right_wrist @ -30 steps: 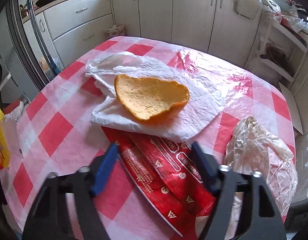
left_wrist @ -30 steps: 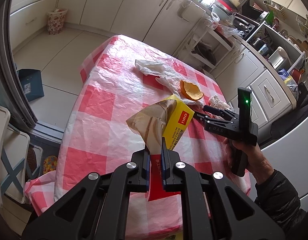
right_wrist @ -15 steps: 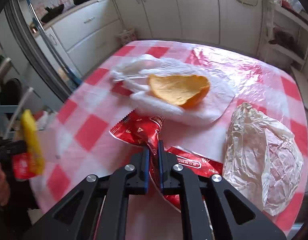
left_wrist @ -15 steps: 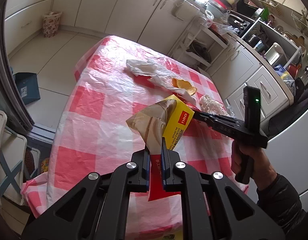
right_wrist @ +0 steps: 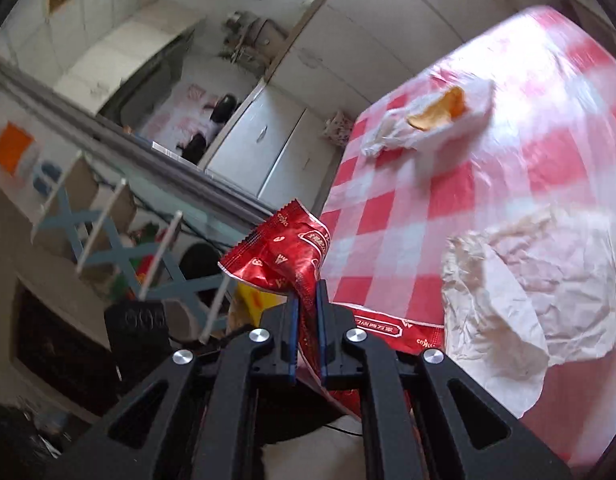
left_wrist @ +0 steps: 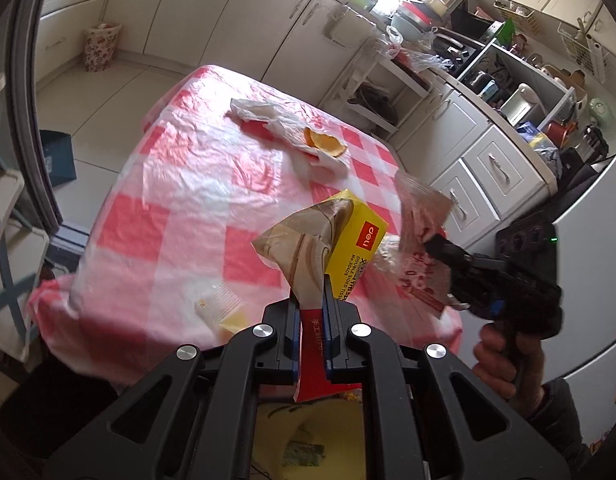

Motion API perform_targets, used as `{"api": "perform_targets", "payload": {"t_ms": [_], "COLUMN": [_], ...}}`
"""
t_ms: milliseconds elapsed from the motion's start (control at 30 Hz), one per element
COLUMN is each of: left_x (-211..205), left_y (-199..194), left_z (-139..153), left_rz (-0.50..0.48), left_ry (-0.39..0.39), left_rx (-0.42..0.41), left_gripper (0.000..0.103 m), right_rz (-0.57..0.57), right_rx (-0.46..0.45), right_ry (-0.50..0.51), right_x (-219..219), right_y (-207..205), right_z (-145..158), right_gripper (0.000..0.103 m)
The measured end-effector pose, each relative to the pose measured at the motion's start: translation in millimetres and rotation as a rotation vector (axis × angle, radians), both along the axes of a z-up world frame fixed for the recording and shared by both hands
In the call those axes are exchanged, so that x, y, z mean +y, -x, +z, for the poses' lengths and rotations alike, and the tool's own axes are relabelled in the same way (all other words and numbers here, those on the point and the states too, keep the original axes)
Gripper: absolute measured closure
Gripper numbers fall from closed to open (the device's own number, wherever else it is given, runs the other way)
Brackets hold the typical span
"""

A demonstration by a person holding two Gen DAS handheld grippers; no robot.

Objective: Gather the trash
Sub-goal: 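Lift the red wrappers with the right tool while the left tool carries the package toward the bucket, then open both tools over the yellow bucket, dropping the package and red wrappers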

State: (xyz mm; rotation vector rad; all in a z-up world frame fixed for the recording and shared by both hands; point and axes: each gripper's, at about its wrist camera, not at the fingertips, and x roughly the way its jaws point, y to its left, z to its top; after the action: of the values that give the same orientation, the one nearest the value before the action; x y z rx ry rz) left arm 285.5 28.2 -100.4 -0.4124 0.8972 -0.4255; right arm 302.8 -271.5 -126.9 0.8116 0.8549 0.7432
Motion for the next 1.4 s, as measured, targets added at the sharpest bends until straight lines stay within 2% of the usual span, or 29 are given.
{"api": "perform_targets", "payload": {"t_ms": [33, 100, 167, 200, 233, 267, 333, 367, 400, 467, 500, 600, 667, 733, 833, 933, 1000, 1167, 1233, 1267, 1333, 1400], "left_x": [0, -1, -1, -1, -2, -2, -1, 0, 1, 1, 0, -3, -7, -15, -30, -46, -58, -85, -100, -104, -119, -132], "left_y": [7, 21, 38, 43, 50, 55, 63, 67, 71, 81, 83, 87, 88, 92, 103, 118, 131, 151, 155, 154, 155, 157], "left_z": [0, 0, 2, 3, 3, 3, 3, 3, 5, 9, 10, 7, 6, 4, 5, 9, 9, -3, -18, -25, -46, -68], "left_rz": [-0.001, -0.002, -0.006, -0.009, -0.011, -0.011, -0.010, -0.009, -0.010, -0.019, -0.024, -0.035, -0.044, -0.067, -0.108, -0.145, -0.174, -0.240, -0.270, -0.280, -0.312, -0.342], "left_ry": [0.007, 0.020, 0.020, 0.019, 0.015, 0.014, 0.014, 0.012, 0.011, -0.002, -0.007, -0.001, 0.012, 0.017, 0.010, -0.026, -0.051, -0.086, -0.103, -0.109, -0.128, -0.151], "left_rx": [0.003, 0.010, 0.007, 0.006, 0.009, 0.011, 0.015, 0.019, 0.017, 0.004, 0.001, 0.010, 0.018, 0.022, 0.016, -0.007, -0.019, 0.006, 0.045, 0.065, 0.131, 0.205], "left_gripper": [0.095, 0.095, 0.095, 0.095, 0.095, 0.095, 0.095, 0.095, 0.095, 0.095, 0.095, 0.095, 0.095, 0.095, 0.095, 0.095, 0.095, 0.095, 0.095, 0.095, 0.095, 0.095], "right_rz": [-0.021, -0.055, -0.081, -0.072, -0.067, -0.046, -0.077, -0.115, -0.154, -0.183, -0.144, -0.061, -0.045, -0.059, -0.105, -0.173, -0.212, -0.282, -0.297, -0.313, -0.335, -0.380], "right_rx": [0.027, 0.036, -0.040, -0.051, -0.044, -0.045, -0.071, 0.053, 0.106, 0.061, 0.025, -0.104, -0.140, -0.129, -0.071, 0.012, 0.076, 0.291, 0.371, 0.413, 0.476, 0.533], "right_ry": [-0.050, -0.272, -0.237, -0.234, -0.258, -0.331, -0.108, -0.127, -0.221, -0.265, -0.296, -0.254, -0.213, -0.156, -0.099, -0.052, -0.003, 0.066, 0.075, 0.070, 0.062, 0.084], "right_x": [-6, -21, -24, -23, -21, -19, -7, -8, -13, -13, -6, 8, 7, -1, -10, -25, -27, -23, -28, -32, -39, -46], "right_y": [2, 8, 12, 10, 8, 5, -3, -14, -13, -4, -1, 16, 39, 69, 104, 152, 168, 184, 188, 188, 186, 192], "right_z": [-8, -17, 2, 7, 6, 4, 6, -18, -32, -25, -12, 31, 46, 46, 32, 14, 0, -42, -59, -68, -80, -91], "right_gripper": [0.094, 0.094, 0.094, 0.094, 0.094, 0.094, 0.094, 0.094, 0.094, 0.094, 0.094, 0.094, 0.094, 0.094, 0.094, 0.092, 0.091, 0.091, 0.089, 0.086, 0.064, 0.053]}}
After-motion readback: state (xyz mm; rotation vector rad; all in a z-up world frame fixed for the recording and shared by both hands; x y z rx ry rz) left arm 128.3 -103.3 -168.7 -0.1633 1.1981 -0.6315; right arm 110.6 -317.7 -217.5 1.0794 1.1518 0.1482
